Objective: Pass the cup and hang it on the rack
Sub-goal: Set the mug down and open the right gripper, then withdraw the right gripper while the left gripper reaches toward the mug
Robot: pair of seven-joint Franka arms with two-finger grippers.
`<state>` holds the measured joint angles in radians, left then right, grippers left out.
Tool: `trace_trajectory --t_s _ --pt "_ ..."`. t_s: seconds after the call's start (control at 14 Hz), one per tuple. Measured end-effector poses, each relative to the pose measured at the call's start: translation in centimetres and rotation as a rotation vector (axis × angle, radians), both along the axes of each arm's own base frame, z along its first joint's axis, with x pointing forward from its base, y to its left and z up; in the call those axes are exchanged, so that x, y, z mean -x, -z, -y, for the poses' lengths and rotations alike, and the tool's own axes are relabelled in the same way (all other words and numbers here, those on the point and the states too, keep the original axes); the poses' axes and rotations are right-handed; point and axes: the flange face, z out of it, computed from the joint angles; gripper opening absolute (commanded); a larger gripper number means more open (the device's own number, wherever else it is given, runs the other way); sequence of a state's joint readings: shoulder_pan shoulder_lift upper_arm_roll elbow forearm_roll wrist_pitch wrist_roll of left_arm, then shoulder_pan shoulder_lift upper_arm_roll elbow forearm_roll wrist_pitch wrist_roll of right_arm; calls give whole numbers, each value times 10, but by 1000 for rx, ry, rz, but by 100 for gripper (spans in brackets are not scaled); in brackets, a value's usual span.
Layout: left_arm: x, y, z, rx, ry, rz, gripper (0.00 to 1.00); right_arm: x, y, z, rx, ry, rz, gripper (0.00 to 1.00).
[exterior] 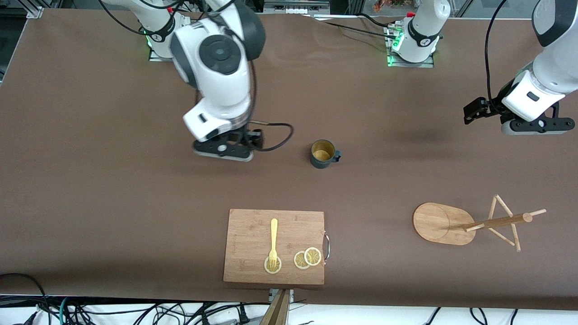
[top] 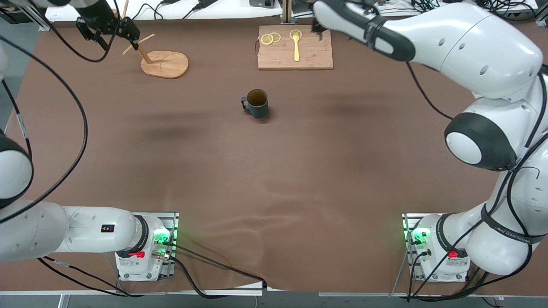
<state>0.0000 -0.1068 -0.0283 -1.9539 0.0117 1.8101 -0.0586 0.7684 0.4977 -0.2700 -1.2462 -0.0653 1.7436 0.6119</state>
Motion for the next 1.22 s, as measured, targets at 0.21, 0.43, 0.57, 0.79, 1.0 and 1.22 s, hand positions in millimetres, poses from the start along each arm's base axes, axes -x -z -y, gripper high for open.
trace_trajectory --t_s 0.21,0.43,0.57,0.79,1.0,1.22 --pt "21 43 -12 15 31 56 100 -34 -15 78 55 1 6 100" --pt "35 98 -29 92 47 95 100 -57 -25 162 36 -31 -65 100" --pt "46 128 -36 130 78 107 100 -66 -34 226 1 -90 -123 100" --pt "48 162 -46 233 162 126 100 -67 -47 315 -119 -133 -169 100" --pt "47 210 -61 381 281 158 100 -63 -40 372 -246 -142 -228 100" --pt "52 268 -72 525 384 227 100 -54 -43 392 -261 -176 -264 100"
